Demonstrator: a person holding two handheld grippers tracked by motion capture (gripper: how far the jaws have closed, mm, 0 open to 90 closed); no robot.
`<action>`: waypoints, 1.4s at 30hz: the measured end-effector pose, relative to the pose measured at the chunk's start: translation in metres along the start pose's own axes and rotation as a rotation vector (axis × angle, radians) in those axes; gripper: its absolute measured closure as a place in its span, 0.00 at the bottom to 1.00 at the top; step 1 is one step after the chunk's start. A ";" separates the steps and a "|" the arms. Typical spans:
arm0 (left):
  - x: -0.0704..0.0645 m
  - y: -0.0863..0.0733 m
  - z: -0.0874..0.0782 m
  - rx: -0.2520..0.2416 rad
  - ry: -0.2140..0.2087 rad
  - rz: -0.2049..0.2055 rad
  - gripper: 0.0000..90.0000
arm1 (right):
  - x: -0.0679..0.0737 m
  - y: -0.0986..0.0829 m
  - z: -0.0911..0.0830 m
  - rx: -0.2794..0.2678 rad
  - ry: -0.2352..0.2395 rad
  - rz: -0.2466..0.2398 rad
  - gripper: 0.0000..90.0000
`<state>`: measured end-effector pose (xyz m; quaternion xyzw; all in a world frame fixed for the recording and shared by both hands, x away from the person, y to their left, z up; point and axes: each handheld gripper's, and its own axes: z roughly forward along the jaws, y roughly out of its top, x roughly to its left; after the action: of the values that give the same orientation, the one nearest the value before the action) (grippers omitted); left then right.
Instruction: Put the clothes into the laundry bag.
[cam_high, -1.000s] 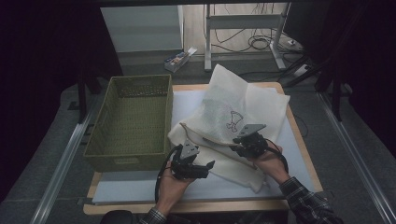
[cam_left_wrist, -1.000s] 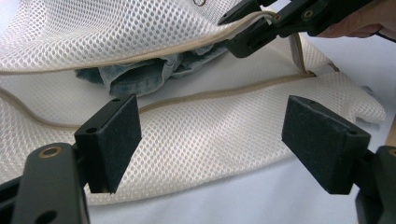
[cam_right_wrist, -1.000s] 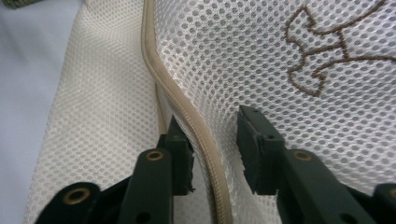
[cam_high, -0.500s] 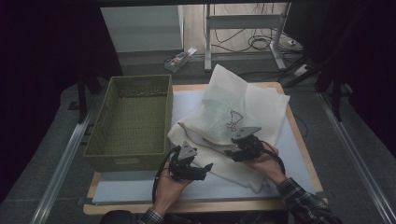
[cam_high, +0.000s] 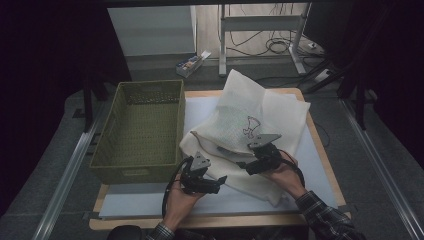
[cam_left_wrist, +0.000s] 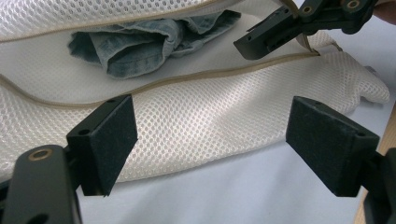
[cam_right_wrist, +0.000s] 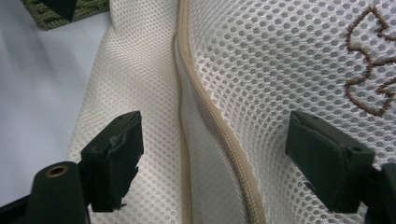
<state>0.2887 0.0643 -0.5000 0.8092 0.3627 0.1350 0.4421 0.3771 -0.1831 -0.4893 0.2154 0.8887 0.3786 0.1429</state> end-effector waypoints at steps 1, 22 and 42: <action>0.000 0.000 0.000 0.001 -0.001 -0.001 0.17 | 0.000 0.000 0.000 0.001 0.003 0.000 0.20; -0.002 -0.003 -0.003 0.022 0.006 0.037 0.10 | 0.003 -0.006 -0.020 -0.071 0.017 0.021 0.16; -0.004 -0.011 -0.009 0.041 0.025 0.082 0.07 | 0.008 -0.014 -0.032 -0.088 0.021 0.028 0.11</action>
<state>0.2757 0.0712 -0.5037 0.8305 0.3373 0.1557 0.4150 0.3533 -0.2074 -0.4791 0.2173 0.8696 0.4215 0.1376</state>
